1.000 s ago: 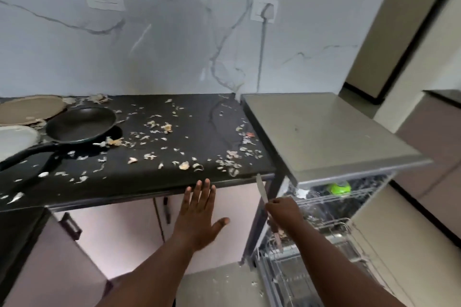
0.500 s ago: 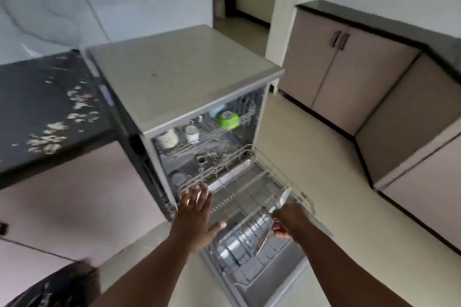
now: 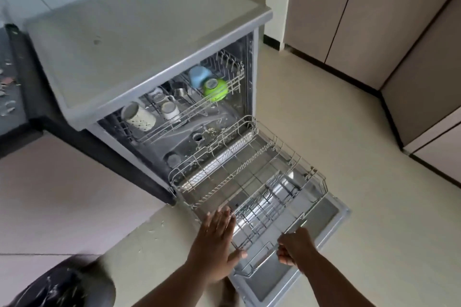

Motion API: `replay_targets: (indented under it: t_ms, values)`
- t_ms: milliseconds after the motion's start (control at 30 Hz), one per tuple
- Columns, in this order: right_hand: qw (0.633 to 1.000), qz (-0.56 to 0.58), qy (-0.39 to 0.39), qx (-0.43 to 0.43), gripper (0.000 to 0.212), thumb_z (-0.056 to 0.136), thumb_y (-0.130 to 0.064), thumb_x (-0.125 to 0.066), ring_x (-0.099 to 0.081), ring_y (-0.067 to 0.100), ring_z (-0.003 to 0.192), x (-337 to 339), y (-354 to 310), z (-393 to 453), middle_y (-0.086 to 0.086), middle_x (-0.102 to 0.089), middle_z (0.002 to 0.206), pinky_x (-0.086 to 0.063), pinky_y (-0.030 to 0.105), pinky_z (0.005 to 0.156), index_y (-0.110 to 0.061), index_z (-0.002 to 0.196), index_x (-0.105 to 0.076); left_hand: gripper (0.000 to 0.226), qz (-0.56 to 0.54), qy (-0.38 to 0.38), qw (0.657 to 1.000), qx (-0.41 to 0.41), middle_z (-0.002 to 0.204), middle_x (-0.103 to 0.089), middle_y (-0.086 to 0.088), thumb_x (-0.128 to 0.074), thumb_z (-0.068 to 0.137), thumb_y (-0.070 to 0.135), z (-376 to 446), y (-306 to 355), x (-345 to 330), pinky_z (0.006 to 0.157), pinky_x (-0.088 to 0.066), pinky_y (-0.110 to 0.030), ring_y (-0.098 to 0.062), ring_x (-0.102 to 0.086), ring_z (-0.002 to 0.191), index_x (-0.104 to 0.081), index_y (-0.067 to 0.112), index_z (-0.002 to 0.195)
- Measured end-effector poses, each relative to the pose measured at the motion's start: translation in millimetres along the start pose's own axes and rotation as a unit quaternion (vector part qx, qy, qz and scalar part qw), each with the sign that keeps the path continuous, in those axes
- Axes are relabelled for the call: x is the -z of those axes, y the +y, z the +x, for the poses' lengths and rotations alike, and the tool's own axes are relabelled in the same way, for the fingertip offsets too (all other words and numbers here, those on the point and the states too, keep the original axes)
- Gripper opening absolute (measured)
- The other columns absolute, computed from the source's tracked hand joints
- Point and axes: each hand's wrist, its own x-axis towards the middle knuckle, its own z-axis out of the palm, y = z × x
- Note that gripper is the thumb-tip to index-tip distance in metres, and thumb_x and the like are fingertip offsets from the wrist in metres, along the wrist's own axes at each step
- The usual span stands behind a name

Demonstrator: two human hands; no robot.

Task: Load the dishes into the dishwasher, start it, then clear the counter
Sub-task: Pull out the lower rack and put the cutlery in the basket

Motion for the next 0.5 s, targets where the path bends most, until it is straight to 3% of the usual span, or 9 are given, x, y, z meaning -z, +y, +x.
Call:
replay_targets:
  t_ms: [100,200,333,400,500]
  values:
    - [1.0,0.018,0.004,-0.015,0.015,0.079,0.011,-0.055,-0.052,0.021,0.041,-11,8,32,0.013,-0.051,0.051,-0.052,0.036,0.053,-0.003,0.072,-0.051,0.085,-0.003,-0.025,1.0,-0.017,0.149,-0.041,-0.014,-0.023,0.089,0.074,33,-1,-23,0.111,-0.011,-0.044,-0.032,-0.038,0.137,-0.046,0.01,0.141]
    - [1.0,0.004,0.01,-0.011,0.009,0.084,0.0,-0.056,-0.062,0.025,0.057,-22,8,71,0.015,-0.061,0.071,-0.057,0.034,0.057,-0.006,0.077,-0.055,0.085,0.013,-0.029,0.999,-0.041,0.151,-0.036,-0.014,-0.02,0.091,0.073,68,3,-44,0.111,-0.013,-0.046,-0.033,-0.041,0.136,-0.041,0.01,0.143]
    - [0.999,-0.02,0.037,-0.006,0.019,0.09,-0.008,-0.055,-0.062,0.023,0.068,-40,0,120,0.011,-0.061,0.077,-0.057,0.033,0.066,-0.011,0.071,-0.05,0.088,0.047,-0.024,0.994,-0.096,0.159,0.009,-0.009,-0.024,0.091,0.071,109,3,-64,0.114,0.018,-0.04,-0.03,0.012,0.146,0.001,0.014,0.153]
    - [0.999,-0.025,0.043,-0.008,0.02,0.089,-0.011,-0.056,-0.063,0.025,0.071,-49,-3,143,0.01,-0.062,0.076,-0.057,0.034,0.07,-0.011,0.07,-0.051,0.088,0.06,-0.014,0.992,-0.109,0.157,0.021,-0.008,-0.023,0.092,0.07,127,1,-76,0.114,0.021,-0.04,-0.026,0.024,0.143,0.01,0.016,0.152]
    - [0.998,-0.027,0.058,-0.01,0.011,0.086,-0.014,-0.057,-0.068,0.03,0.082,-61,-3,174,0.013,-0.066,0.086,-0.059,0.037,0.075,-0.011,0.076,-0.055,0.088,0.048,-0.058,0.991,-0.11,0.154,0.032,-0.005,-0.02,0.091,0.071,148,-6,-92,0.116,0.02,-0.043,-0.024,0.032,0.141,0.019,0.019,0.15]
